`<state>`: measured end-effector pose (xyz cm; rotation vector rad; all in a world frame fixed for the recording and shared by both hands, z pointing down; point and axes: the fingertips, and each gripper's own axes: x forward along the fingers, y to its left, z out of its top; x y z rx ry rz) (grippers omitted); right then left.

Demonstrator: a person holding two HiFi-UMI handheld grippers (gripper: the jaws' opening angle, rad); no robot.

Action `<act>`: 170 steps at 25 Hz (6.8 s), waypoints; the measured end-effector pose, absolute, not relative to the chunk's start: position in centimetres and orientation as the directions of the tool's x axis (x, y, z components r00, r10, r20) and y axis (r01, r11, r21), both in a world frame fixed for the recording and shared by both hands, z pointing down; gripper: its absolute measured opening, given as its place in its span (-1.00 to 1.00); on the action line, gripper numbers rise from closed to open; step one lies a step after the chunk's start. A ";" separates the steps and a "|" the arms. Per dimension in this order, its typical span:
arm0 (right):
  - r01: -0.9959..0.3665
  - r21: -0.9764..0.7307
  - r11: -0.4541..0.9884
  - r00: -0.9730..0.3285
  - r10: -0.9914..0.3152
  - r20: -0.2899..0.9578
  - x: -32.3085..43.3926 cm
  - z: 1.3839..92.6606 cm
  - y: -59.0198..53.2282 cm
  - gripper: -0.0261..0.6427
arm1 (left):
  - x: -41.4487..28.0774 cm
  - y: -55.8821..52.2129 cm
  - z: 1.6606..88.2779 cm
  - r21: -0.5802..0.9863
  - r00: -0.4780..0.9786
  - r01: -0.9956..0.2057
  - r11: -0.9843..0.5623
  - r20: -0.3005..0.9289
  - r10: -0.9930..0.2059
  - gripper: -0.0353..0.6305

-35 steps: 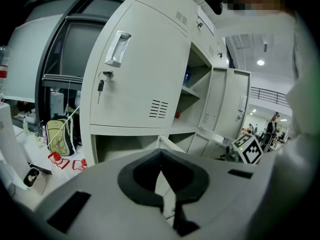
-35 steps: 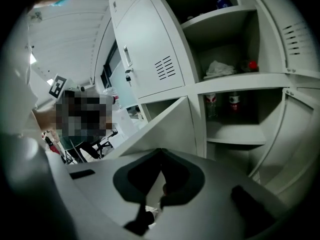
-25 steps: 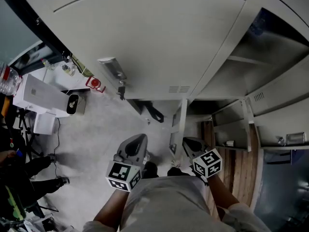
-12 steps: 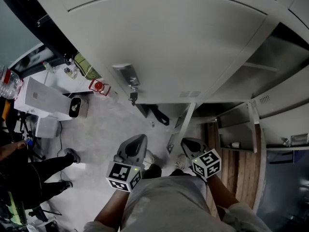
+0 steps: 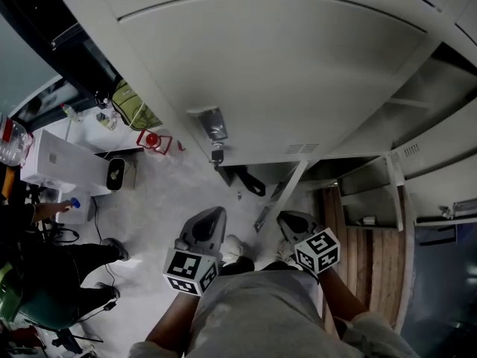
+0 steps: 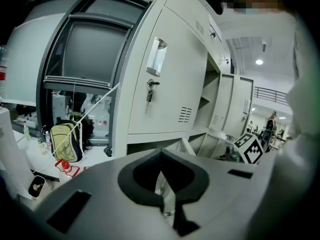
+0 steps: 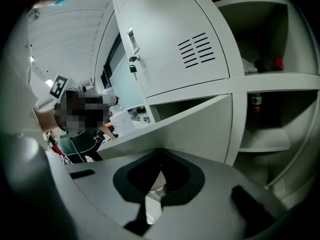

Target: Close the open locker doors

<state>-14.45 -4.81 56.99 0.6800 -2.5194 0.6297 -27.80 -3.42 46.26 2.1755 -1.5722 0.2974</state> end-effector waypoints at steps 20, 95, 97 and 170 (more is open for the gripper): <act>-0.595 -0.290 0.750 -0.757 -0.400 0.517 -19.3 57.0 -7.1 -0.84 | -32.9 -4.6 46.4 0.217 0.351 -0.934 -0.284 0.403 -0.845 -0.85; -0.671 -0.305 0.675 -0.721 -0.502 0.477 -23.6 55.8 -11.9 -0.84 | -36.9 -5.4 47.5 0.226 0.374 -0.925 -0.305 0.404 -0.835 -0.85; -0.667 -0.300 0.682 -0.728 -0.510 0.458 -22.9 54.5 -11.3 -0.84 | -35.6 -5.5 47.6 0.227 0.396 -0.917 -0.329 0.409 -0.822 -0.85; -0.912 -0.298 0.283 -0.400 -0.774 0.491 30.6 56.7 -7.9 -0.84 | 11.0 -6.2 48.1 0.220 0.670 -0.727 -0.650 0.433 -0.603 -0.85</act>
